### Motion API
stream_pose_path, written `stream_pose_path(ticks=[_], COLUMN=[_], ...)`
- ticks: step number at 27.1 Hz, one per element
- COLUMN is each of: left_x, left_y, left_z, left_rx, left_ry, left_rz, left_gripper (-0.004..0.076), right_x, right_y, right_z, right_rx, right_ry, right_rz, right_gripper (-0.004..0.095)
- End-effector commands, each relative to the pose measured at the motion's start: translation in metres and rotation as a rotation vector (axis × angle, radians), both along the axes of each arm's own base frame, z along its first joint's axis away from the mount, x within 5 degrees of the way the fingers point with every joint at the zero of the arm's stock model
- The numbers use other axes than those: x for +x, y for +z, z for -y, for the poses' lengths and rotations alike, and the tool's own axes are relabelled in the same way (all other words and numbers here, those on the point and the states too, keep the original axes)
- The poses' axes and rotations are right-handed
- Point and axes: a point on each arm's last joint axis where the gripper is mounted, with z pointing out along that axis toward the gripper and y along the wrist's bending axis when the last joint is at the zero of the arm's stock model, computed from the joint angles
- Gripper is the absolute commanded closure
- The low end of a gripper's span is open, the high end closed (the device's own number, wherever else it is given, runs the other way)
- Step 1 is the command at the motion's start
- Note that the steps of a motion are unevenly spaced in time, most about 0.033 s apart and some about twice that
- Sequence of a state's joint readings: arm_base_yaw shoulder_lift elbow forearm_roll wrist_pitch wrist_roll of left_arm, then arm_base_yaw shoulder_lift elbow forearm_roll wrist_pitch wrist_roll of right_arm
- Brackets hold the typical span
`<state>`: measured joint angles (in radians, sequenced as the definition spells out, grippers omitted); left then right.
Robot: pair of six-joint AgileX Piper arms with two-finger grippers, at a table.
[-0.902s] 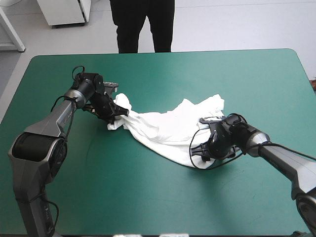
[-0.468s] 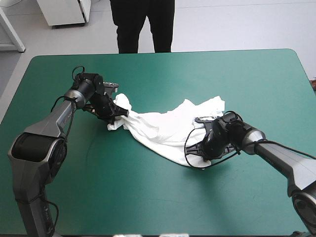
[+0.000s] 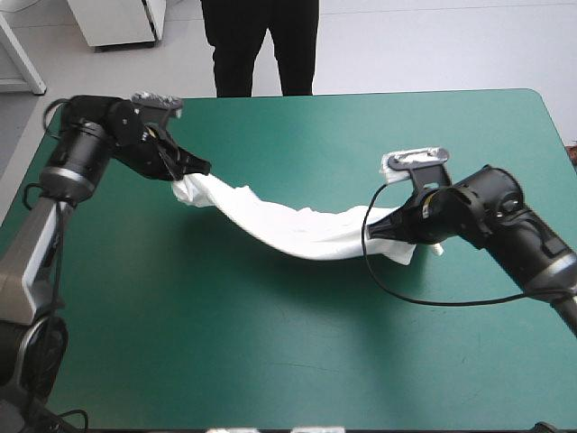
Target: Fold the cloth
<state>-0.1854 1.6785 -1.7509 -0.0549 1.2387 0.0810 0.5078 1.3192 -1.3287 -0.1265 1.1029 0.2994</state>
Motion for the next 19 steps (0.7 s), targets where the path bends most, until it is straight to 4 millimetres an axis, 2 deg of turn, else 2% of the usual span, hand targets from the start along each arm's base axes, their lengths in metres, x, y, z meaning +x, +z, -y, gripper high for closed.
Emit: stream_pose_path(ticks=[1, 7, 11, 13, 14, 15, 16, 19], left_x=[-0.046, -0.109, -0.15, -0.17, -0.19, -0.198, -0.216, -0.237], left_y=[0.08, 0.178, 0.224, 0.245, 0.263, 0.269, 0.283, 0.295], left_z=[-0.007, -0.016, -0.017, -0.017, -0.017, -0.018, -0.018, -0.018], left_rx=[-0.049, -0.147, -0.26, -0.318, -0.374, -0.394, -0.439, -0.484], left_ry=[-0.006, -0.023, -0.072, -0.1, -0.133, -0.144, -0.176, -0.224], left_rz=[0.213, 0.571, 0.778, 0.884, 0.988, 1.025, 1.114, 1.21], left_gripper=[0.0734, 0.0734, 0.0734, 0.0734, 0.0734, 0.0734, 0.0734, 0.0734], right_x=[-0.013, -0.038, -0.067, -0.082, -0.098, -0.105, -0.12, -0.139], right_y=[0.068, 0.158, 0.209, 0.228, 0.246, 0.252, 0.266, 0.28], right_z=[0.019, 0.037, 0.051, 0.058, 0.065, 0.068, 0.074, 0.081], right_rx=[0.004, 0.067, 0.132, 0.149, 0.181, 0.192, 0.233, 0.28], right_ry=[-0.025, -0.013, 0.013, 0.027, 0.045, 0.056, 0.065, 0.091], right_rz=[0.227, 0.518, 0.709, 0.79, 0.867, 0.898, 0.968, 1.052], right_gripper=[0.0926, 0.0925, 0.0925, 0.0926, 0.0925, 0.0925, 0.0925, 0.0925])
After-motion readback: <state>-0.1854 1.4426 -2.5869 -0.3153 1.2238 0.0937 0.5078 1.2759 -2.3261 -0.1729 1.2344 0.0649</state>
